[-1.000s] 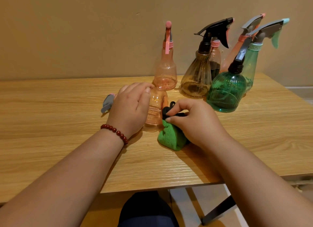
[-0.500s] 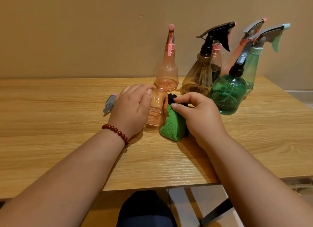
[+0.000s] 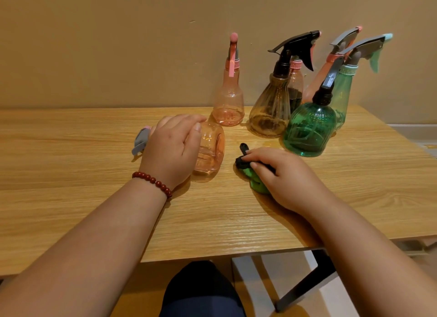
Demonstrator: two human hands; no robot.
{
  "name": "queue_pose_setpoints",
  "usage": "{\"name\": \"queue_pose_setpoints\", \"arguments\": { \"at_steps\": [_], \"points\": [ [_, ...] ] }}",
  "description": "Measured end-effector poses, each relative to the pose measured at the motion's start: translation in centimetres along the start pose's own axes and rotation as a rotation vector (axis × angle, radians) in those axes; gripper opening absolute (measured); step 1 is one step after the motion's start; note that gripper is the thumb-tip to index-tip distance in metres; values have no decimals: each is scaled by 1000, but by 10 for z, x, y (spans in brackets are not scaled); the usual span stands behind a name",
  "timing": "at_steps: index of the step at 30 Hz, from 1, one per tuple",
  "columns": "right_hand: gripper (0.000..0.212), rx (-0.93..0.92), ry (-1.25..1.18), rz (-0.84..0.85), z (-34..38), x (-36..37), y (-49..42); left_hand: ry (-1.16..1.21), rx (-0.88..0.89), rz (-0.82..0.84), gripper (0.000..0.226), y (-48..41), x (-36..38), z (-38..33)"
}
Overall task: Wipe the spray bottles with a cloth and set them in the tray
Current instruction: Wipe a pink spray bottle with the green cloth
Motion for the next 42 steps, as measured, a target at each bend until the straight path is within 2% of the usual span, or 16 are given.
{"name": "queue_pose_setpoints", "arguments": {
  "at_steps": [3, 6, 9, 11, 13, 17, 23, 25, 26, 28, 31, 34, 36, 37, 40, 42],
  "points": [
    [39, -13, -82, -123, 4, -3, 1, -2, 13, -9, 53, 0, 0, 1],
    [72, -73, -225, -180, 22, -11, -1, 3, 66, -24, 49, 1, -1, 1],
    [101, -88, -230, -24, 38, -7, -11, 45, 153, -68, 45, 1, -3, -1],
    [111, -78, -247, 104, 42, -1, -18, 83, 223, -101, 43, 2, -6, -3],
    [109, -85, -290, 123, 43, 6, -21, 93, 273, -113, 43, 2, -9, -3],
    [94, -119, -335, -24, 42, 14, -22, 75, 277, -129, 42, 0, -7, -4],
    [88, -34, -588, -223, 29, 17, -21, 141, 104, -341, 34, 2, -10, -10],
    [90, -30, -635, -241, 27, 19, -23, 268, -69, -280, 30, 2, -7, -14],
    [91, -34, -653, -242, 27, 20, -23, 384, -194, -217, 36, 1, -6, -17],
    [93, -48, -676, -235, 28, 22, -24, 656, -428, -87, 62, -1, 0, -17],
    [92, -81, -579, -181, 33, 25, -24, 918, -554, -25, 88, -3, 3, -15],
    [93, -109, -426, -138, 39, 26, -25, 1065, -598, -75, 69, -5, -2, -13],
    [95, -103, -352, -131, 39, 25, -26, 971, -602, -121, 54, -7, -4, -7],
    [96, -96, -322, -137, 39, 25, -26, 876, -603, -133, 55, -7, -4, -3],
    [85, -76, -264, -178, 38, 22, -25, 498, -604, -106, 83, -9, -4, 8],
    [76, -60, -216, -179, 39, 20, -25, 360, -587, -107, 84, -10, -3, 13]
  ]
}}
Point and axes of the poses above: each hand's wrist, its own y-axis away from the middle knuckle, its own x-axis out of the palm, z = x × y, the point moved 1 cm from there along -y, towards the middle knuckle, and after that the axes turned 7 degrees about x, right-handed, at the moved point
